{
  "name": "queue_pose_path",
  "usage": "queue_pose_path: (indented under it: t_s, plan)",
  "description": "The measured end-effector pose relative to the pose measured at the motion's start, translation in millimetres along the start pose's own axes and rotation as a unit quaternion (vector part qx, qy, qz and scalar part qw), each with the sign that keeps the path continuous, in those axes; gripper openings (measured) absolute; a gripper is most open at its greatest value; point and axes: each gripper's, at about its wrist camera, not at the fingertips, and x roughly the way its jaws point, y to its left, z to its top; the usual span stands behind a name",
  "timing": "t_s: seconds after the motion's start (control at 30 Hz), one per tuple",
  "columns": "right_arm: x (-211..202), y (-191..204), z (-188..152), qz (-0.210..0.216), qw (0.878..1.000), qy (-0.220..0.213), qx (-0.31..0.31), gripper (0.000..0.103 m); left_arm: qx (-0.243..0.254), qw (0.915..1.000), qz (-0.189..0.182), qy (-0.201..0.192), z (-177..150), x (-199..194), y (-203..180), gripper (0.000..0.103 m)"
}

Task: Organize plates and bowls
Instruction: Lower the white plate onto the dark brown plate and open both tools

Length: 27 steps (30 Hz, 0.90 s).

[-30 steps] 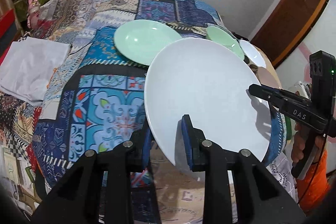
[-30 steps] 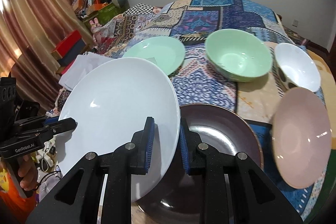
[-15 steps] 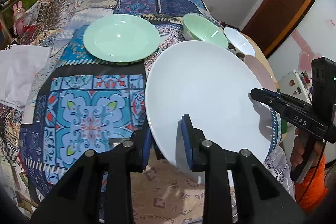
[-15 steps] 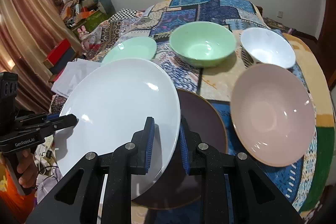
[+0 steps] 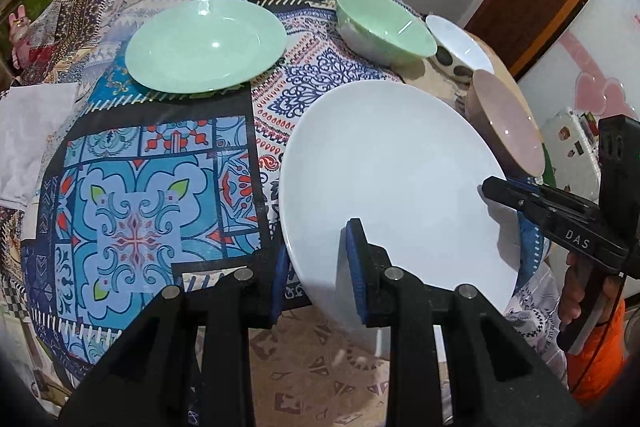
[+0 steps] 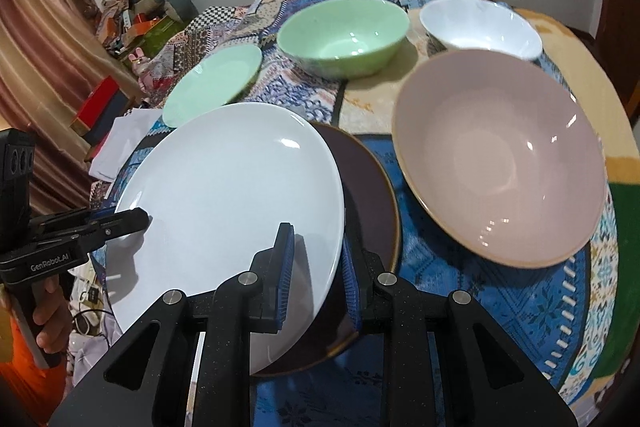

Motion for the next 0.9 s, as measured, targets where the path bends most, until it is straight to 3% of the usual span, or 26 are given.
queue_pose_path:
  t_s: [0.9]
  plan:
    - [-3, -17, -1, 0.004, 1.000, -0.003, 0.029, 0.021, 0.014, 0.9995, 0.013, 0.024, 14, 37, -10, 0.030]
